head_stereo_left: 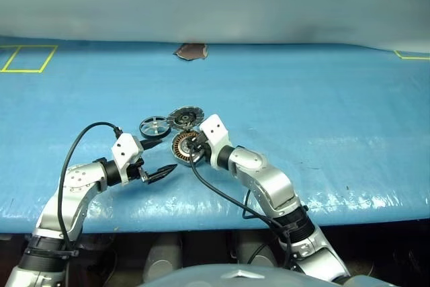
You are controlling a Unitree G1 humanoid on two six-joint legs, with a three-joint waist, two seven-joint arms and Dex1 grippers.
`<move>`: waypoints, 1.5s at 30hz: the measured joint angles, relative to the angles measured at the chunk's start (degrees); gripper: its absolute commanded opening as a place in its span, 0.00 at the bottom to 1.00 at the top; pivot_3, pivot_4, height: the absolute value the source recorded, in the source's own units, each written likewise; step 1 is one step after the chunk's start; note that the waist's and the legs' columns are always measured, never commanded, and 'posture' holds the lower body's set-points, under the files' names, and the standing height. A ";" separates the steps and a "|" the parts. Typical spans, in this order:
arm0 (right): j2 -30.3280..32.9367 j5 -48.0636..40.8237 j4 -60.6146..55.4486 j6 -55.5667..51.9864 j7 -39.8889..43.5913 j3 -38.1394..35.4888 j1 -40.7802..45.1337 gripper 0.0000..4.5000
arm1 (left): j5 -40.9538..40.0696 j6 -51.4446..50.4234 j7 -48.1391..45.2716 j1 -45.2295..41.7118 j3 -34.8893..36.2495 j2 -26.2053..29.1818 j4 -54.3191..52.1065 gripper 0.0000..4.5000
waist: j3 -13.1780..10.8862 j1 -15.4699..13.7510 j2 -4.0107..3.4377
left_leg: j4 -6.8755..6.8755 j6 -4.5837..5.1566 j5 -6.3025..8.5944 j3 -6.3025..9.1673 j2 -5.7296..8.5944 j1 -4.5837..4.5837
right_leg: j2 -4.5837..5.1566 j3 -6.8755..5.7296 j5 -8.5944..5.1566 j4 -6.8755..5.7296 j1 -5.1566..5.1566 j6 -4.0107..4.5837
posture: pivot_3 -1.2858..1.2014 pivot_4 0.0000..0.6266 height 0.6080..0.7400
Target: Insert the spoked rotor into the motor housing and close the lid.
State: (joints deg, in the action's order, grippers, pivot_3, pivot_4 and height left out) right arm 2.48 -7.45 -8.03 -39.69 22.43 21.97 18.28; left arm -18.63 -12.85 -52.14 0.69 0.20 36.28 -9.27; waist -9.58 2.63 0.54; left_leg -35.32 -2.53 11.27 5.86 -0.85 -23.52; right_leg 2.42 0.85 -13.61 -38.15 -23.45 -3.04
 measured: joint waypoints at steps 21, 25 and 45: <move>2.23 3.01 -0.62 0.46 0.33 2.33 0.29 0.00 | 0.02 0.09 0.82 0.19 0.00 0.00 0.00 1.00 | 0.02 0.21 0.00 | 0.00 0.00 0.00 0.00 0.00 0.03 | 0.00 0.00 0.00 -0.01 0.03 0.01 | 0.52 0.24 1.00; 2.21 2.55 -2.58 0.10 0.44 2.27 0.18 0.00 | 0.03 0.09 0.80 0.14 0.00 0.00 0.00 1.00 | 0.02 0.24 0.00 | 0.00 0.00 0.00 0.00 -0.01 0.03 | 0.00 0.00 0.00 -0.01 0.02 0.01 | 0.52 0.24 1.00; 1.84 2.68 -1.42 -0.51 1.16 3.07 -0.50 0.00 | 0.04 0.09 0.81 -0.05 0.00 0.00 0.03 1.00 | 0.02 0.30 0.00 | 0.00 0.00 0.00 0.00 -0.01 0.04 | -0.01 0.01 0.00 -0.01 0.02 0.01 | 0.52 0.24 1.00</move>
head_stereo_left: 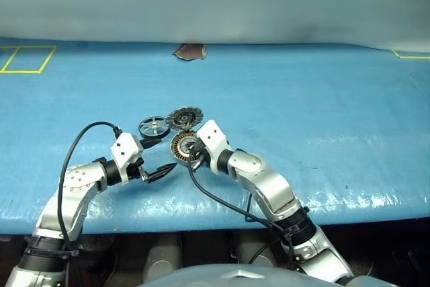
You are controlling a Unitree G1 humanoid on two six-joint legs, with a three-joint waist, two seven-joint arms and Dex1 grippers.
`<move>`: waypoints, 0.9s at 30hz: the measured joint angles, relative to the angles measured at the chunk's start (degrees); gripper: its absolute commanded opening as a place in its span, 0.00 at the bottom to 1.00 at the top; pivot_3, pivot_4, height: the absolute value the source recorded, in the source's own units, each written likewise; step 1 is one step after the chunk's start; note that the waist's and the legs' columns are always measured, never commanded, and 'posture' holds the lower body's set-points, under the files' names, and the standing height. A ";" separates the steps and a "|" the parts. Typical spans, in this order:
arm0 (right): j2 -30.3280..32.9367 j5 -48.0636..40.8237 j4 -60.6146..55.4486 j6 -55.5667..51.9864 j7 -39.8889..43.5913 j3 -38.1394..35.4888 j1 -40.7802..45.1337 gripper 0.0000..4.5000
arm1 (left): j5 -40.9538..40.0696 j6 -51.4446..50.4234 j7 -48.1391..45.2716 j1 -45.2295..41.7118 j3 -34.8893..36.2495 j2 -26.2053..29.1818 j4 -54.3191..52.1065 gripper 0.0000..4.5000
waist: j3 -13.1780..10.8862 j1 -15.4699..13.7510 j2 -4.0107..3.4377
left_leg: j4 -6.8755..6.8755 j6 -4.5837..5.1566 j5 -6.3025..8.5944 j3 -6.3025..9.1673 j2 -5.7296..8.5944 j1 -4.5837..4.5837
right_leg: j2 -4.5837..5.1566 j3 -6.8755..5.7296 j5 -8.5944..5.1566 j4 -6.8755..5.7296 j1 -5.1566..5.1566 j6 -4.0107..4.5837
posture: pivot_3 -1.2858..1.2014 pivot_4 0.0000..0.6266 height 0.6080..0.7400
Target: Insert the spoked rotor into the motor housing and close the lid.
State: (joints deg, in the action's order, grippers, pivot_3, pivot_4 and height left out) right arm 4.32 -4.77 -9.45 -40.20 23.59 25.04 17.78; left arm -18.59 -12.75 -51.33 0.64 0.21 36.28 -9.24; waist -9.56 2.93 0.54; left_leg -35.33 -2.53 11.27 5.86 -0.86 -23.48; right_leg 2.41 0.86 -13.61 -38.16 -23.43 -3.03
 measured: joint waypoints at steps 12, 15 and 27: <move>-0.11 -0.72 -0.71 0.20 0.24 -0.96 -0.42 0.00 | -0.08 -0.06 -0.01 0.19 0.11 0.01 0.00 1.00 | 0.00 0.03 0.00 | 0.00 0.00 0.00 0.00 0.00 -0.02 | 0.00 0.00 0.00 0.00 -0.01 0.00 | 0.52 0.24 1.00; -0.03 -2.68 -4.90 0.02 0.92 -2.60 -1.27 0.00 | -0.79 -1.03 0.02 0.76 1.03 0.04 -0.01 1.00 | -0.01 0.04 0.00 | 0.01 0.00 0.00 0.00 -0.01 -0.05 | 0.00 0.00 0.00 0.00 -0.06 0.00 | 0.52 0.24 1.00; 5.89 -5.02 -14.66 0.13 1.33 -6.26 -8.43 0.00 | -6.32 -8.72 5.06 -1.17 7.67 -0.20 -0.50 1.00 | -0.01 -0.21 0.00 | -0.04 0.00 0.00 0.01 -0.02 -0.04 | -0.01 -0.01 0.00 0.00 -0.03 -0.01 | 0.52 0.24 1.00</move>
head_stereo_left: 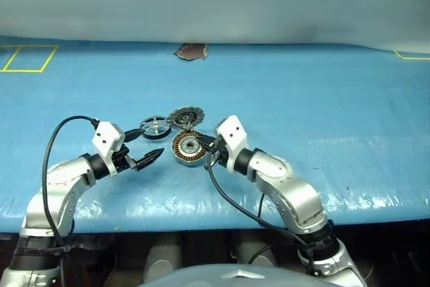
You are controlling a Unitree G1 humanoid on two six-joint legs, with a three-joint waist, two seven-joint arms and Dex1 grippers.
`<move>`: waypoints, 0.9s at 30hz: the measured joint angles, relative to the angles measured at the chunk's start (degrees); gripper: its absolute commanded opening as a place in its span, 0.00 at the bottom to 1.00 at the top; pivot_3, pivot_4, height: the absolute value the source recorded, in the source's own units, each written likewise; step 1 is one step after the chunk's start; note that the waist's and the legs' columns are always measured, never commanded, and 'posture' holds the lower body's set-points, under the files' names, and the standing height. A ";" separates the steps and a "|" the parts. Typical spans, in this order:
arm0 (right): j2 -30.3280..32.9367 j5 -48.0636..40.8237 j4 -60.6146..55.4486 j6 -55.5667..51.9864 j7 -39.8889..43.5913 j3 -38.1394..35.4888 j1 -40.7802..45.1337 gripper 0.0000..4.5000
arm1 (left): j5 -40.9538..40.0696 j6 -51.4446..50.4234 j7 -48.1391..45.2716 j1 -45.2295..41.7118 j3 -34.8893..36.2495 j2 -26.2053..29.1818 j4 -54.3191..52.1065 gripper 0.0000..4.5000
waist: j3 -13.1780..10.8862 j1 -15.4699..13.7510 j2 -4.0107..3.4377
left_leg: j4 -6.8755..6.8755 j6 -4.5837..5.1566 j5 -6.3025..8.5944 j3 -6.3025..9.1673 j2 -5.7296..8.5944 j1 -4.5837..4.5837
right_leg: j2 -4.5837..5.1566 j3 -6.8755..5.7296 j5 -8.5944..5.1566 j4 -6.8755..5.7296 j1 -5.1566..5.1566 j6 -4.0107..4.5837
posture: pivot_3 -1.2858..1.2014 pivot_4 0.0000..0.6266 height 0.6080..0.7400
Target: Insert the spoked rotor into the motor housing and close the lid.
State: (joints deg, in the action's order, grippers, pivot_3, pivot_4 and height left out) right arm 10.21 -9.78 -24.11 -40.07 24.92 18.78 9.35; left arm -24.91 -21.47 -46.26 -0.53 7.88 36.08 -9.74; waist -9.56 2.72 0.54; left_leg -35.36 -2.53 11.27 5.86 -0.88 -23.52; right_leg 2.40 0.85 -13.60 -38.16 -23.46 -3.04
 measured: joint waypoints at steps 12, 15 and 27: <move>-0.82 -0.06 -1.32 -0.01 -3.16 -0.70 -1.80 0.00 | 4.72 -3.30 6.06 -8.76 -1.45 0.76 3.30 1.00 | 0.00 -0.11 0.01 | -0.09 0.00 0.00 -0.01 0.00 -0.01 | -0.03 0.01 0.03 -0.01 0.03 -0.05 | 0.52 0.24 1.00; -0.84 -0.01 -1.31 0.02 -3.87 -0.82 -1.93 0.00 | 7.49 -5.31 6.14 -10.23 -3.31 2.87 5.75 1.00 | -0.01 -0.07 0.02 | -0.08 0.00 0.00 0.00 0.00 -0.02 | -0.03 0.01 0.03 -0.01 0.01 -0.04 | 0.52 0.24 1.00; -1.25 0.05 -1.08 0.78 -4.17 -0.66 -1.93 0.00 | 12.39 -10.38 3.15 -21.43 -9.97 4.35 11.71 1.00 | -0.01 -0.23 0.03 | -0.11 0.00 0.00 -0.01 0.01 -0.04 | -0.03 0.02 0.06 -0.01 0.01 -0.10 | 0.52 0.24 1.00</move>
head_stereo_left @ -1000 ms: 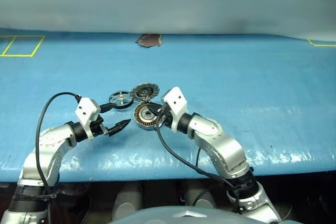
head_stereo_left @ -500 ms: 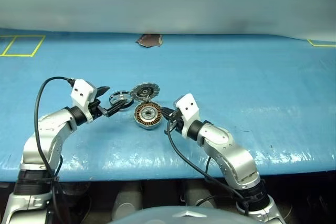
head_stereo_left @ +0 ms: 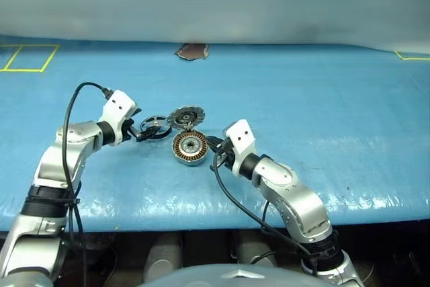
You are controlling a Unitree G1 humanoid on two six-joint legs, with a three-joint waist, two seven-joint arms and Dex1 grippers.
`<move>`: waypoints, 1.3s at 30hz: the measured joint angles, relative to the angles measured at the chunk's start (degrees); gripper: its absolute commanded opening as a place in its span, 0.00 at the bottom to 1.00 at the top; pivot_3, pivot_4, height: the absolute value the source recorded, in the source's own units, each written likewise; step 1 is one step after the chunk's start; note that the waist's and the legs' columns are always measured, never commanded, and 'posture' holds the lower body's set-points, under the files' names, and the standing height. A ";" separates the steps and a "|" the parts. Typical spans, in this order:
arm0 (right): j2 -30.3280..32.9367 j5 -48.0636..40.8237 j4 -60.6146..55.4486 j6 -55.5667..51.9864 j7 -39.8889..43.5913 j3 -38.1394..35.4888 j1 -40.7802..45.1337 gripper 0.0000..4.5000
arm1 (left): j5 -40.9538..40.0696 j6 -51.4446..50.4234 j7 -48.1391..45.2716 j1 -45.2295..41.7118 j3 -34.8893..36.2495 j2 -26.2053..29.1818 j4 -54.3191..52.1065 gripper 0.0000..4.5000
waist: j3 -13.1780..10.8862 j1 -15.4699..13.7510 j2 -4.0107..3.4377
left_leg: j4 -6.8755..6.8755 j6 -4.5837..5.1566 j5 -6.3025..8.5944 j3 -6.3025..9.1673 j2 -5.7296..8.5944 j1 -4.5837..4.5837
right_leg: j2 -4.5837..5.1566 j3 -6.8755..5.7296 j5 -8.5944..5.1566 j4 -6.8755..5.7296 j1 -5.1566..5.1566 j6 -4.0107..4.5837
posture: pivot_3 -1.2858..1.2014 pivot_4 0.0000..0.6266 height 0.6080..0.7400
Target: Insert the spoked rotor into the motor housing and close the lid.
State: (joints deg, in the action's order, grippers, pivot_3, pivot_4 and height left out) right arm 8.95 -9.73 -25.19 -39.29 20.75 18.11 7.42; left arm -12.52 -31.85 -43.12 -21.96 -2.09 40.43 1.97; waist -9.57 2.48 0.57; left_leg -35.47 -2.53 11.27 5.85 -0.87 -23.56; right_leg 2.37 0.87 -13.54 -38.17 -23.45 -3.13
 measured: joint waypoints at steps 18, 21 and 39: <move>-0.21 0.00 0.01 0.00 -1.94 -0.61 -0.32 0.00 | 3.48 0.27 -1.93 -0.15 -4.99 -1.40 3.96 1.00 | 0.00 -0.07 0.01 | -0.03 0.00 0.00 0.01 0.00 -0.01 | 0.01 0.01 0.01 -0.01 0.01 -0.01 | 0.52 0.24 1.00; -0.20 -0.01 0.01 0.00 -2.15 -0.82 -0.37 0.00 | 3.30 0.66 -0.62 0.43 -3.52 -2.36 3.99 1.00 | 0.00 -0.05 0.01 | -0.04 0.00 0.00 0.01 -0.01 -0.01 | 0.00 0.00 0.01 -0.02 0.00 -0.01 | 0.52 0.24 1.00; -0.26 0.04 0.21 -0.04 -2.40 -0.92 -0.30 0.00 | 3.29 2.96 -0.21 0.86 -1.15 -4.61 3.89 0.71 | 0.00 -0.21 0.01 | -0.07 0.00 0.00 0.01 0.02 -0.02 | 0.01 0.01 0.03 -0.03 0.02 -0.02 | 0.52 0.24 1.00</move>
State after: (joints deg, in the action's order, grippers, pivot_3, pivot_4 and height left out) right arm 8.69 -9.69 -24.98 -39.33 18.35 17.19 7.12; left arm -9.23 -28.89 -43.33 -21.10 -3.24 35.82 5.86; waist -9.57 2.28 0.58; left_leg -35.54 -2.53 11.27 5.86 -0.85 -23.58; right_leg 2.38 0.88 -13.51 -38.20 -23.43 -3.16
